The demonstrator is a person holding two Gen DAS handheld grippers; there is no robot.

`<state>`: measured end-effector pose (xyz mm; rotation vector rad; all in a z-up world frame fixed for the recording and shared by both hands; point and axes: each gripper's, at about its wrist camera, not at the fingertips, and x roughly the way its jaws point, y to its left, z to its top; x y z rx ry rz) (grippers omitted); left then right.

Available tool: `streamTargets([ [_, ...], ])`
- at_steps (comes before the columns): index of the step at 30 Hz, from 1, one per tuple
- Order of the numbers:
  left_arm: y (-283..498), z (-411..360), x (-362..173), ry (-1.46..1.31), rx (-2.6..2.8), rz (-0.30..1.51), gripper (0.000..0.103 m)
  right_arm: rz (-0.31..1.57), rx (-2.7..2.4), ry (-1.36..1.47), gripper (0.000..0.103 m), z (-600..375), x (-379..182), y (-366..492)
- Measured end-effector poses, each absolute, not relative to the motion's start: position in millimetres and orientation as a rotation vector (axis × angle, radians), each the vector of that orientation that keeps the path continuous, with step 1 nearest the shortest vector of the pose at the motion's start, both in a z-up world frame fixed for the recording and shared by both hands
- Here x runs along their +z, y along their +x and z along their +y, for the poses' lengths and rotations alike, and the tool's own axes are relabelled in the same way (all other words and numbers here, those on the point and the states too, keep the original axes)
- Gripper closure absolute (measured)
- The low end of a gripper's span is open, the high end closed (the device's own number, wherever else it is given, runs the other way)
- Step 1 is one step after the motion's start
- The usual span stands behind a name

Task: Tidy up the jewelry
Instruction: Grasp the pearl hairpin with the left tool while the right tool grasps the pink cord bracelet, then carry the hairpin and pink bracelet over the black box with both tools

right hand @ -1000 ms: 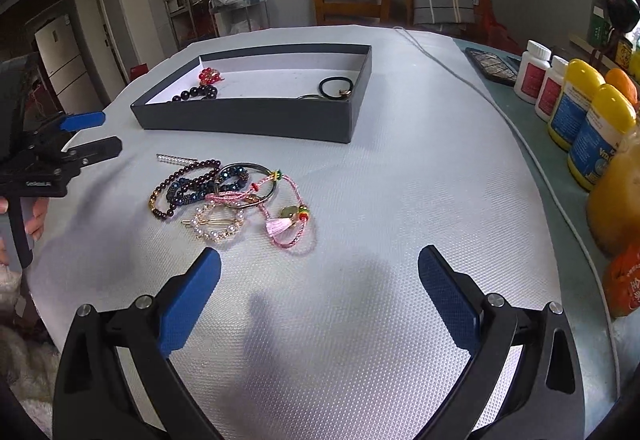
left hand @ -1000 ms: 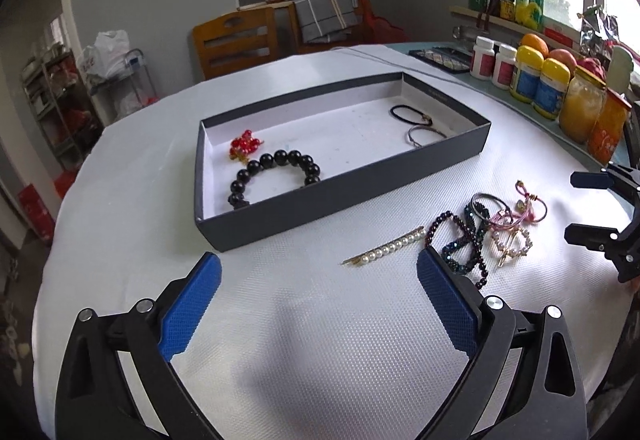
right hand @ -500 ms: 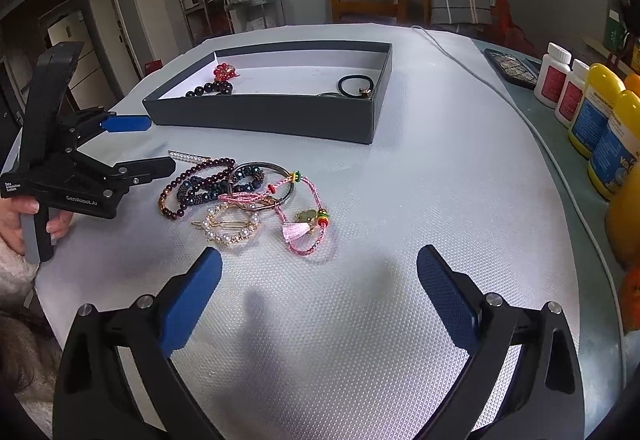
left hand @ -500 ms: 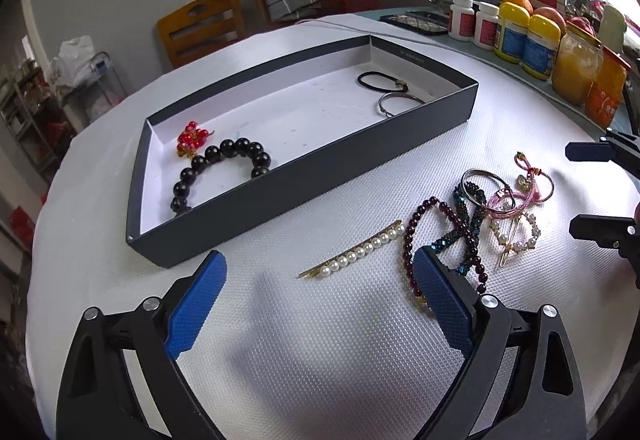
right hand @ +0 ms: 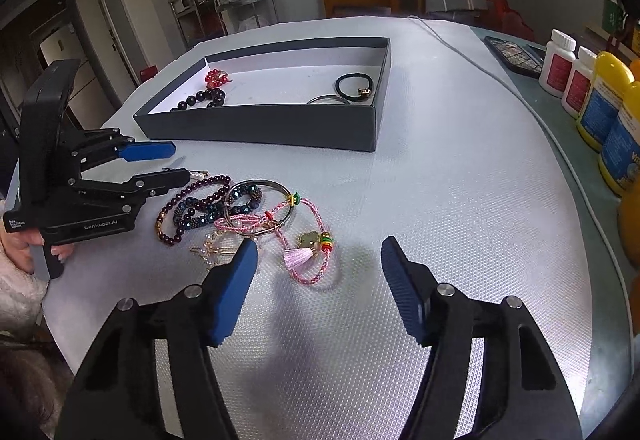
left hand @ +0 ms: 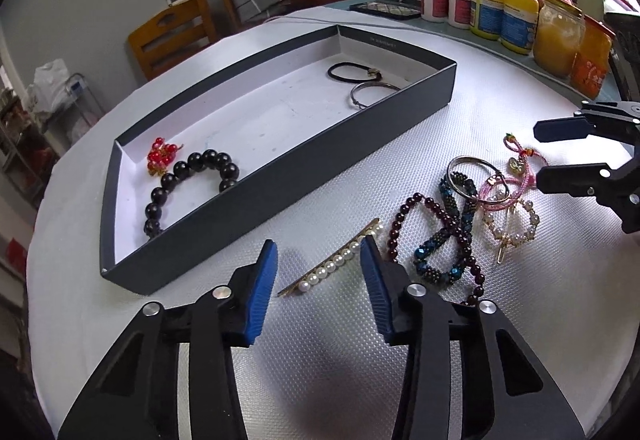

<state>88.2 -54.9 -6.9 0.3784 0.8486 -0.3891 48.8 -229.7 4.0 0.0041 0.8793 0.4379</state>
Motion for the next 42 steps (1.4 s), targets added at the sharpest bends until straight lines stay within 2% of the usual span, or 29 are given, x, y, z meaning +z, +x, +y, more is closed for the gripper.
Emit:
streamTargets([
  [5,84,-50,-7,0.342,-0.441,0.875,0.083,0.888,0.415,-0.021,0.054,-226,3,54],
  [8,77,-47,-7,0.350,-0.431,0.870,0.087,0.899,0.430,-0.036,0.065,-222,0,55],
  [11,71,-44,-8,0.351,-0.424,0.873,0.091,0.906,0.454,-0.021,0.068,-221,-1,54],
  [15,67,-44,-8,0.362,-0.416,0.867,0.092,0.911,0.457,-0.027,0.095,-218,-1,54],
  [16,66,-45,-8,0.364,-0.417,0.868,0.092,0.907,0.459,-0.032,0.097,-217,-1,53],
  [20,65,-41,-6,0.346,-0.405,0.869,0.096,0.882,0.462,-0.038,0.097,-215,5,48],
  [42,38,-6,43,0.266,-0.358,0.741,0.096,0.653,0.460,-0.066,0.097,-195,105,61],
])
